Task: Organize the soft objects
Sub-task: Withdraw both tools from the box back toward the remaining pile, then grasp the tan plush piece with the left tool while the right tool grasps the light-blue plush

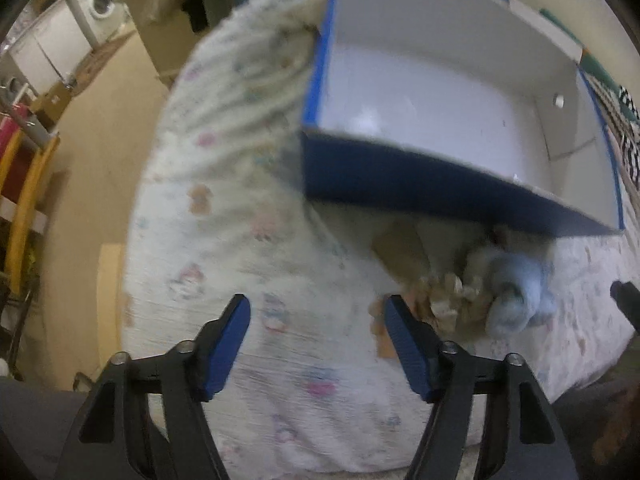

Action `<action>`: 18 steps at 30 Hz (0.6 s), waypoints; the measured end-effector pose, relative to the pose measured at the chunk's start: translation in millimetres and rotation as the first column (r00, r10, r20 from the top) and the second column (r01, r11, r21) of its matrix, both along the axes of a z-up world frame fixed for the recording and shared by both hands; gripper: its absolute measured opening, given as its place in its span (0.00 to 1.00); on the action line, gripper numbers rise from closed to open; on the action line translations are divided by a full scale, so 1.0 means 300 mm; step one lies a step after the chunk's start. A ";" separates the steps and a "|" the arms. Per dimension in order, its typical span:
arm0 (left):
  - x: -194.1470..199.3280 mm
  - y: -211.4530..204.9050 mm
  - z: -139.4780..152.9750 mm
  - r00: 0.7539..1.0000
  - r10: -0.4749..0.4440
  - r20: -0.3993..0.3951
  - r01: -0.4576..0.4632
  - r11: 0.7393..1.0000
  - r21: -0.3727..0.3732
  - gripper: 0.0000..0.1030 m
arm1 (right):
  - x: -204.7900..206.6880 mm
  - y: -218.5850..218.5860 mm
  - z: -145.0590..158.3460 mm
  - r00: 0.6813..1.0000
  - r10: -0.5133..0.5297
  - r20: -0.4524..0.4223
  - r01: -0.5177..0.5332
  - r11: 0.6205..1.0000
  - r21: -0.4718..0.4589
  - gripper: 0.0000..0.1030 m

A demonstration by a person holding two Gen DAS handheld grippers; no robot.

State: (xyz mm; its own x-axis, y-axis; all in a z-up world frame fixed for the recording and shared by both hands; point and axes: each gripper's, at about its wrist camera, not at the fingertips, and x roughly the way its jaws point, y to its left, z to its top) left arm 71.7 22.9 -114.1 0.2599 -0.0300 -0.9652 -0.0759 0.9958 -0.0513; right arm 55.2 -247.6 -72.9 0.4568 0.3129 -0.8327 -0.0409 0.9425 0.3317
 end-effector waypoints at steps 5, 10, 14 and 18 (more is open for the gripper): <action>0.023 -0.082 -0.094 0.991 -0.075 -0.114 0.067 0.995 -0.068 0.48 | 0.021 0.018 -0.024 1.000 0.003 -0.020 -0.003 1.000 -0.020 0.92; 0.039 -0.145 -0.160 0.977 -0.122 -0.173 0.113 0.992 -0.058 0.43 | 0.030 0.013 -0.043 0.999 -0.009 -0.046 0.008 1.000 -0.022 0.92; 0.049 -0.162 -0.193 0.969 -0.143 -0.202 0.132 0.989 -0.068 0.21 | 0.032 -0.005 -0.051 0.998 -0.022 -0.062 0.021 1.000 -0.017 0.92; 0.050 -0.158 -0.172 0.969 -0.153 -0.192 0.134 0.985 -0.109 0.05 | 0.038 -0.016 -0.059 0.997 -0.030 -0.075 0.030 1.000 -0.007 0.92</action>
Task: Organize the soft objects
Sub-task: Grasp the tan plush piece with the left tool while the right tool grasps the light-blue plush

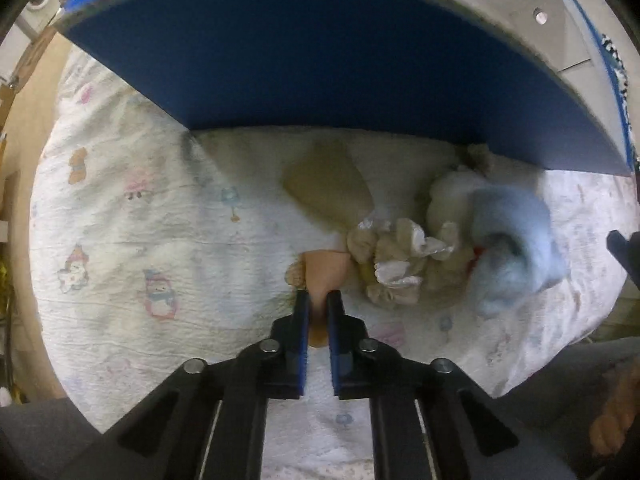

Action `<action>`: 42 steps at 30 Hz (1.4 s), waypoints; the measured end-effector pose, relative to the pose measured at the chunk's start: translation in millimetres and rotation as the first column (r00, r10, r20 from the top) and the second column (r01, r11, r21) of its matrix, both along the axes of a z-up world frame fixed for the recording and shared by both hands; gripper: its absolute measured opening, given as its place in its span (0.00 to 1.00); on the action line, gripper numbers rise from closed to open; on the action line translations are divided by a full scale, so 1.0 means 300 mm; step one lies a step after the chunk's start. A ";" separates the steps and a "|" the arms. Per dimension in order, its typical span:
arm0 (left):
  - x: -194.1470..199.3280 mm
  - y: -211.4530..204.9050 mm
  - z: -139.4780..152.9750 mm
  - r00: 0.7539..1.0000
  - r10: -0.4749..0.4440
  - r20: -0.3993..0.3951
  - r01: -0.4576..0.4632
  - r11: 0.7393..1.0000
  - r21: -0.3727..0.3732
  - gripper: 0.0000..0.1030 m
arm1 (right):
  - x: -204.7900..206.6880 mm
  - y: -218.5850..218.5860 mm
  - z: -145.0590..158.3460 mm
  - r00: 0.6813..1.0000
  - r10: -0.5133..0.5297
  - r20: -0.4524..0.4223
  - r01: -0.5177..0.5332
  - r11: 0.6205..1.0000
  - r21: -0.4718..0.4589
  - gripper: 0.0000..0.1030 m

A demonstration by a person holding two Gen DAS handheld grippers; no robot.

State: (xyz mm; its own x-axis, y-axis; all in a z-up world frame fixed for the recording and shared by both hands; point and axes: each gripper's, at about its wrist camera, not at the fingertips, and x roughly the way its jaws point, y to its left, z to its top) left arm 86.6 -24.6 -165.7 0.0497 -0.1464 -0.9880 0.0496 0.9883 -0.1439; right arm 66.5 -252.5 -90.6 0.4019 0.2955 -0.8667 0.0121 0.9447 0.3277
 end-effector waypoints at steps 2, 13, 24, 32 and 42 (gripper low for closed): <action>-0.008 0.004 0.020 1.000 0.001 0.017 -0.001 1.000 -0.002 0.05 | 0.003 -0.001 -0.002 1.000 -0.001 -0.005 0.001 1.000 0.008 0.92; -0.058 0.101 0.150 0.985 0.068 0.156 -0.075 0.996 0.044 0.05 | 0.034 0.037 -0.055 0.996 0.012 -0.083 -0.004 0.995 0.095 0.92; -0.035 0.114 0.155 0.979 0.069 0.190 -0.083 0.994 0.067 0.05 | 0.102 0.271 -0.171 0.973 0.144 -0.183 -0.156 0.986 -0.058 0.90; -0.048 0.103 0.179 0.975 0.062 0.212 -0.080 0.994 0.076 0.05 | 0.089 0.300 -0.119 0.972 0.217 -0.093 -0.222 0.974 -0.045 0.18; -0.063 0.124 0.192 0.968 0.084 0.235 -0.110 0.989 0.100 0.05 | 0.036 0.177 0.007 0.984 0.168 0.055 -0.172 0.982 0.072 0.16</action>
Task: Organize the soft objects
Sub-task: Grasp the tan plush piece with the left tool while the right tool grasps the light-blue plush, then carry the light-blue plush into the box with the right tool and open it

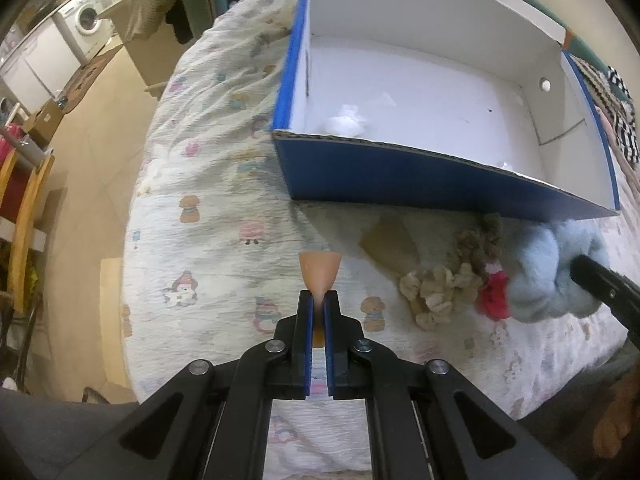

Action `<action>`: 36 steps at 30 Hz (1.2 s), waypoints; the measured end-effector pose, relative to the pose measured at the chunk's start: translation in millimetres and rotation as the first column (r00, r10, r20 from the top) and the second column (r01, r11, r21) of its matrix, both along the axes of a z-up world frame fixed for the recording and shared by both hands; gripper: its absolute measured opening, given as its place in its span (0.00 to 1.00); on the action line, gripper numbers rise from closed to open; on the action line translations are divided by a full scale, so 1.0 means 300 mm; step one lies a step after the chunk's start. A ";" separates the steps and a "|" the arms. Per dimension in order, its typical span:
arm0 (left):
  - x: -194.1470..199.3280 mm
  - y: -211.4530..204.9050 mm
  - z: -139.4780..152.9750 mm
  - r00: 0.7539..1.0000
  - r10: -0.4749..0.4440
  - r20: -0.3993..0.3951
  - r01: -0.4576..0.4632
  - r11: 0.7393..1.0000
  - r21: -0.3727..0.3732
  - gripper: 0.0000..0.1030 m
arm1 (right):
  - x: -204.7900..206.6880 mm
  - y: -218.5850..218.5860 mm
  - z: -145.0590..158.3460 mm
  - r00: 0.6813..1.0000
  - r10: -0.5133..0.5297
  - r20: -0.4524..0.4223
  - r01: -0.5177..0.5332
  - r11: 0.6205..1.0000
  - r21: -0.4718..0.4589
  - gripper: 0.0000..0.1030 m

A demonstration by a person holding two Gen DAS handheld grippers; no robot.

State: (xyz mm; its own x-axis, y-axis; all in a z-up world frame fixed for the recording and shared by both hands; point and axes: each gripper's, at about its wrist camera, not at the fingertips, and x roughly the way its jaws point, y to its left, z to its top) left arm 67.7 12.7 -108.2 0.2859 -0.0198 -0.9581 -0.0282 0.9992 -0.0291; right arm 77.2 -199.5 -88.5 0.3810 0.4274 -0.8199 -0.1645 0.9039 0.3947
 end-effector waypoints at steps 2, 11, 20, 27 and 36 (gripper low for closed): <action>-0.004 0.006 0.011 1.000 0.009 0.012 -0.009 1.000 0.000 0.05 | 0.002 -0.018 -0.002 1.000 -0.006 0.000 0.006 1.000 0.012 0.16; -0.066 0.043 0.209 0.970 0.052 0.237 -0.056 0.998 0.008 0.05 | -0.120 -0.097 0.184 0.979 0.006 0.202 -0.052 0.974 0.220 0.16; -0.054 0.063 0.276 0.956 0.080 0.281 -0.070 0.997 -0.043 0.05 | -0.124 -0.120 0.259 0.950 -0.060 0.306 -0.009 0.976 0.220 0.16; -0.018 0.016 0.351 0.943 0.042 0.332 -0.036 0.999 -0.023 0.05 | -0.106 -0.149 0.307 0.931 -0.124 0.344 0.050 0.975 0.215 0.16; 0.084 -0.046 0.439 0.920 -0.030 0.391 0.023 0.999 0.024 0.05 | -0.020 -0.172 0.349 0.904 -0.163 0.395 0.094 0.978 0.188 0.16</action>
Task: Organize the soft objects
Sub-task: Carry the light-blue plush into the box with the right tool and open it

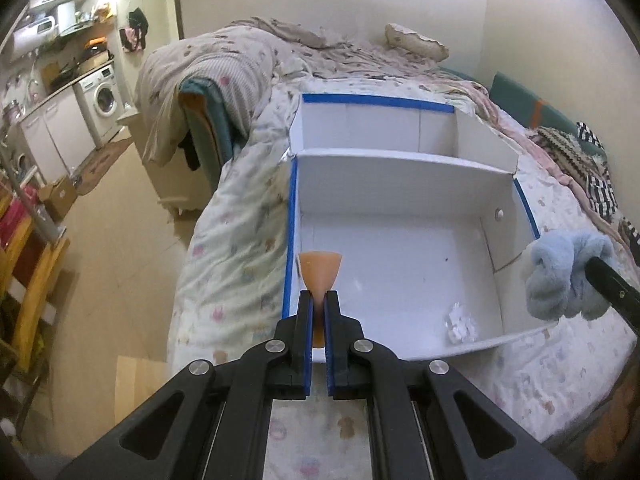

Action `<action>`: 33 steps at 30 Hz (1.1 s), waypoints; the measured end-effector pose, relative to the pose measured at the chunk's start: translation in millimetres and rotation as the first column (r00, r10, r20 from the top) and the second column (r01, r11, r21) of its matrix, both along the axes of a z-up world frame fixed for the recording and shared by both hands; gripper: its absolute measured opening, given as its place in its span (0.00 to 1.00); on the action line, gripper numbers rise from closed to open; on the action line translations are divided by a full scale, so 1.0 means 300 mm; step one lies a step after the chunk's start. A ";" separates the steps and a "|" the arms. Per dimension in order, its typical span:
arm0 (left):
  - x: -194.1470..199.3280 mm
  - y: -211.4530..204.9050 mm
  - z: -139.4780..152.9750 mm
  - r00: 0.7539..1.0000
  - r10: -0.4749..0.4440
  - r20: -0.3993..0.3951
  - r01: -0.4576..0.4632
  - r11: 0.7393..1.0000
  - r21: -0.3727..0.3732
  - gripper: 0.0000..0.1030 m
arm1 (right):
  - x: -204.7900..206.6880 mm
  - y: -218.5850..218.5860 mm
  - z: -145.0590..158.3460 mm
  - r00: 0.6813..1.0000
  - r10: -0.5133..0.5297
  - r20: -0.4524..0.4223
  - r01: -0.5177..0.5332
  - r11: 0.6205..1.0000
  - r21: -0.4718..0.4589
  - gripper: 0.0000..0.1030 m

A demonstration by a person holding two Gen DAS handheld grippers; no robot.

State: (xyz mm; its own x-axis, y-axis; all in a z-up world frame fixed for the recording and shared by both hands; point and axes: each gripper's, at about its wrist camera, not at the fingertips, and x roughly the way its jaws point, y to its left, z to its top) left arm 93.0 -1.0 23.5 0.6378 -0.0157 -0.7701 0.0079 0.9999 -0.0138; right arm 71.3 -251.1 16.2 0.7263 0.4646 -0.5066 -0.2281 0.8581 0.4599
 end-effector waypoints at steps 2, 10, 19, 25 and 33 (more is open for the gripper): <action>0.034 -0.012 0.003 1.000 -0.006 -0.002 0.006 1.000 -0.001 0.05 | 0.019 -0.007 0.005 1.000 -0.007 0.001 0.007 1.000 0.000 0.16; 0.149 -0.077 0.003 0.999 -0.043 0.008 0.043 0.999 0.018 0.05 | 0.109 -0.013 -0.010 1.000 -0.005 -0.018 0.005 1.000 -0.027 0.16; 0.269 -0.150 -0.089 0.999 -0.054 0.007 0.054 0.997 0.049 0.05 | 0.240 -0.011 -0.044 0.999 0.003 -0.038 -0.006 0.995 -0.096 0.16; 0.308 -0.139 -0.181 0.999 -0.037 -0.032 0.038 0.999 0.023 0.05 | 0.298 0.011 -0.108 0.995 0.003 -0.099 -0.017 0.990 -0.139 0.16; 0.332 -0.143 -0.250 0.998 -0.043 -0.044 0.044 0.999 0.014 0.05 | 0.353 0.061 -0.188 0.986 0.001 -0.167 -0.035 0.978 -0.204 0.16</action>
State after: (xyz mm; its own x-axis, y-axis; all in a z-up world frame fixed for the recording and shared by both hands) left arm 192.5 -44.0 -51.6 0.6025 -0.0311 -0.7975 0.0513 0.9987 -0.0002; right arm 177.4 -232.7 -40.3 0.6174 0.3502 -0.7044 -0.1800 0.9346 0.3068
